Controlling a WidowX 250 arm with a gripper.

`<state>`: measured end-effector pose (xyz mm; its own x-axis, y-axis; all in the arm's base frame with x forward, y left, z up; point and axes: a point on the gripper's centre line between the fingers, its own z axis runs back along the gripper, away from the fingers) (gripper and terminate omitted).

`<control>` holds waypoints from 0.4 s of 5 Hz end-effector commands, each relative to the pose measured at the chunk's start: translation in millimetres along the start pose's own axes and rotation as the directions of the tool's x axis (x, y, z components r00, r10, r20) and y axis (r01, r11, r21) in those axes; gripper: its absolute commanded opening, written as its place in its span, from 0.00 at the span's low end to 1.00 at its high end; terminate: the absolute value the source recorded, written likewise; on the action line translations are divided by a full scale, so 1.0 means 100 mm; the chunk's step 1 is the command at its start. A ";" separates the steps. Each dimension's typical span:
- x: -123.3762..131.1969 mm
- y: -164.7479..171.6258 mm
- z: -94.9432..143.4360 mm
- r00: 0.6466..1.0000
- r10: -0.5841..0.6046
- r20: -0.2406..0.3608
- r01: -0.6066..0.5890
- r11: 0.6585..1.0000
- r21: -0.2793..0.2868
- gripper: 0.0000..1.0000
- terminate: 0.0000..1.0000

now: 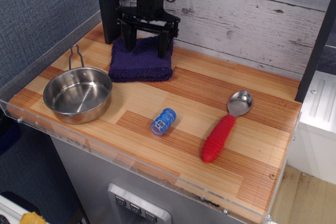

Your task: Place the cloth behind the pot.

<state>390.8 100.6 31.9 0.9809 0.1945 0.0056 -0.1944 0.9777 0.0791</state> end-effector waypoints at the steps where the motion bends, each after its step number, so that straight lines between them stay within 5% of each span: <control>1: -0.06 0.19 -0.04 0.998 -0.040 0.047 0.038 0.999 0.038 1.00 0.00; 2: -0.12 0.18 -0.13 0.998 -0.046 0.030 0.045 0.998 0.031 1.00 0.00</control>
<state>381.7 106.0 16.8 0.9906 0.1322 0.0361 -0.1352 0.9855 0.1022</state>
